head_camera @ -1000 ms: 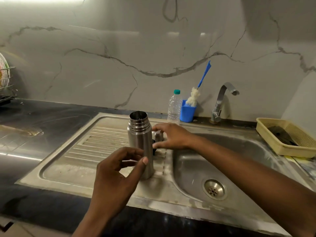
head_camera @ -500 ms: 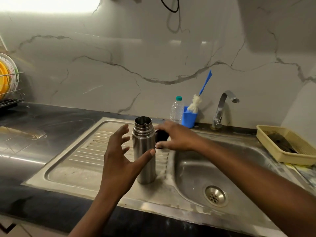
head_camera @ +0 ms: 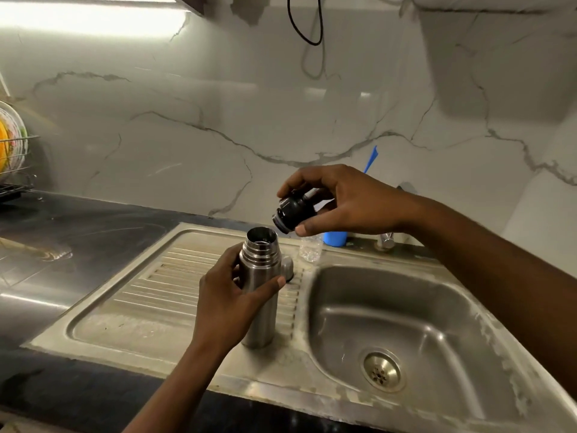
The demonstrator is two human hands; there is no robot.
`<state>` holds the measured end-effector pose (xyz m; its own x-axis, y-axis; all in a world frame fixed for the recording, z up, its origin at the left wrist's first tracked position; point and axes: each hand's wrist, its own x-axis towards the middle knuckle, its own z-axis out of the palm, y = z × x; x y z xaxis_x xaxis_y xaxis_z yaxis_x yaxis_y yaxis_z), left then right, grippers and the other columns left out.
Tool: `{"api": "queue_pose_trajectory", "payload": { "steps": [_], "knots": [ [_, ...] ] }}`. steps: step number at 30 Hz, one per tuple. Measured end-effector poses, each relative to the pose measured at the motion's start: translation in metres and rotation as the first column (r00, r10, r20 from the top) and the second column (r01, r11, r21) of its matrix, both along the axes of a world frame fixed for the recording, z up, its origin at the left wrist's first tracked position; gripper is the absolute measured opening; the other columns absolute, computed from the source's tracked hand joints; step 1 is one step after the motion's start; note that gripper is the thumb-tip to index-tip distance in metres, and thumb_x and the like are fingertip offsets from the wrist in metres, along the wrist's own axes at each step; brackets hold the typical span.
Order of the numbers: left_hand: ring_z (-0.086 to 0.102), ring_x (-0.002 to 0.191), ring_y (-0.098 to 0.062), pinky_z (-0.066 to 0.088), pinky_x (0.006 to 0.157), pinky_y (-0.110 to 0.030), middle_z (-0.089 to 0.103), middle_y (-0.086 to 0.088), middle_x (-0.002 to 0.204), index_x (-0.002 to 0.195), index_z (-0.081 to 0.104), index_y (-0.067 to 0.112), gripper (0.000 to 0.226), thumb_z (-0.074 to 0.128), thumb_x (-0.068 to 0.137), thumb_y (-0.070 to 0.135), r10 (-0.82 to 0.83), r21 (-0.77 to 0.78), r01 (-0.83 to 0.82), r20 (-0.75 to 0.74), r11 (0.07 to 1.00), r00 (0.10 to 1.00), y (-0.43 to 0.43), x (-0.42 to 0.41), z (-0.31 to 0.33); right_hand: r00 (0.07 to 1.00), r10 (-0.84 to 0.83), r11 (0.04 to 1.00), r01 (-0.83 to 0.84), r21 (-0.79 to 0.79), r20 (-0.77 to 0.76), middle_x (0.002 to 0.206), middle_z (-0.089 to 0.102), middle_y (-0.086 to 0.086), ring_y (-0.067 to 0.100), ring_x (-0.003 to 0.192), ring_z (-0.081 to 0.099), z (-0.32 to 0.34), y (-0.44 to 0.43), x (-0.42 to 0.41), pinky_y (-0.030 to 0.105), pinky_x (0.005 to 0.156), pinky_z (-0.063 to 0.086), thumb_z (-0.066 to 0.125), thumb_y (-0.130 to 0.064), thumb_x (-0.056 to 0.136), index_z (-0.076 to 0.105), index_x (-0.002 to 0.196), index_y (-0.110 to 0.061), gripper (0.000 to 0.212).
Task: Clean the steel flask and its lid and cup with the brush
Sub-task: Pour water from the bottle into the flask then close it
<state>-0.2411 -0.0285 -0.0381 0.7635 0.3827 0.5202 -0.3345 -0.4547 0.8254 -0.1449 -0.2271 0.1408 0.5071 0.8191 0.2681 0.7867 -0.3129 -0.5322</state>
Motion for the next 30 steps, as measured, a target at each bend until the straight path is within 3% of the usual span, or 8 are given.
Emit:
{"api": "queue_pose_trajectory", "payload": {
  "steps": [5,8,16,18,21,27,30],
  "knots": [
    [0.068,0.099,0.008,0.052,0.081,-0.008,0.070,0.035,0.108,0.126,0.064,0.043,0.066,0.097,0.069,0.036,-0.026,0.105,0.024,0.025,0.994,0.999,-0.017,-0.004,0.002,0.995,0.066,0.994,-0.059,-0.096,0.079,0.119,0.069,-0.012,0.003,0.109,0.068,0.010,0.002,-0.010,0.016,0.089,0.055,0.088,-0.016,0.081,0.067,0.125,-0.026,0.049],
    [0.068,0.099,0.009,0.049,0.080,-0.006,0.071,0.033,0.107,0.128,0.064,0.042,0.066,0.097,0.070,0.037,-0.028,0.127,0.025,0.025,0.992,0.999,-0.023,-0.004,0.003,0.989,0.097,0.981,-0.077,-0.176,0.109,0.118,0.071,-0.012,0.002,0.107,0.068,0.012,0.004,-0.013,0.014,0.086,0.055,0.088,-0.014,0.079,0.069,0.123,-0.026,0.050],
    [0.066,0.099,0.009,0.049,0.078,-0.005,0.072,0.032,0.106,0.129,0.064,0.044,0.067,0.095,0.070,0.043,-0.031,0.154,0.027,0.024,0.988,0.999,-0.026,-0.003,0.007,0.965,0.138,0.932,-0.049,-0.360,0.224,0.115,0.070,-0.014,0.005,0.106,0.067,0.007,0.015,-0.012,0.026,0.092,0.059,0.087,-0.019,0.077,0.069,0.122,-0.029,0.050],
    [0.066,0.100,0.008,0.049,0.078,-0.007,0.072,0.031,0.105,0.130,0.064,0.044,0.068,0.096,0.070,0.043,-0.036,0.154,0.032,0.026,0.988,0.999,-0.027,-0.002,0.006,0.967,0.128,0.926,-0.038,-0.376,0.220,0.114,0.071,-0.014,0.006,0.105,0.068,0.004,0.017,-0.010,0.033,0.094,0.059,0.088,-0.023,0.077,0.070,0.123,-0.030,0.049],
    [0.067,0.099,0.009,0.050,0.077,-0.006,0.071,0.034,0.104,0.128,0.062,0.048,0.067,0.096,0.070,0.043,-0.045,0.155,0.040,0.030,0.987,0.999,-0.028,0.000,0.005,0.967,0.104,0.919,-0.005,-0.395,0.231,0.112,0.073,-0.013,0.005,0.102,0.069,0.003,0.020,-0.008,0.033,0.093,0.059,0.089,-0.034,0.078,0.071,0.123,-0.029,0.048],
    [0.066,0.102,0.011,0.051,0.080,-0.008,0.069,0.040,0.106,0.127,0.057,0.057,0.069,0.096,0.071,0.042,-0.055,0.168,0.047,0.042,0.985,0.998,-0.030,0.003,0.004,0.969,-0.022,0.909,0.121,-0.399,0.246,0.083,0.077,-0.007,0.006,0.070,0.075,-0.001,0.024,-0.008,0.035,0.073,0.065,0.083,-0.057,0.079,0.075,0.105,-0.021,0.045],
    [0.063,0.102,0.018,0.048,0.079,-0.002,0.062,0.051,0.105,0.124,0.053,0.062,0.071,0.096,0.071,0.041,-0.054,0.185,0.044,0.053,0.982,0.997,-0.031,0.003,0.004,0.947,-0.068,0.889,0.200,-0.413,0.313,0.073,0.074,-0.004,0.007,0.057,0.073,-0.003,0.028,-0.013,0.023,0.057,0.056,0.076,-0.063,0.084,0.071,0.088,-0.017,0.046]
  ]
}}
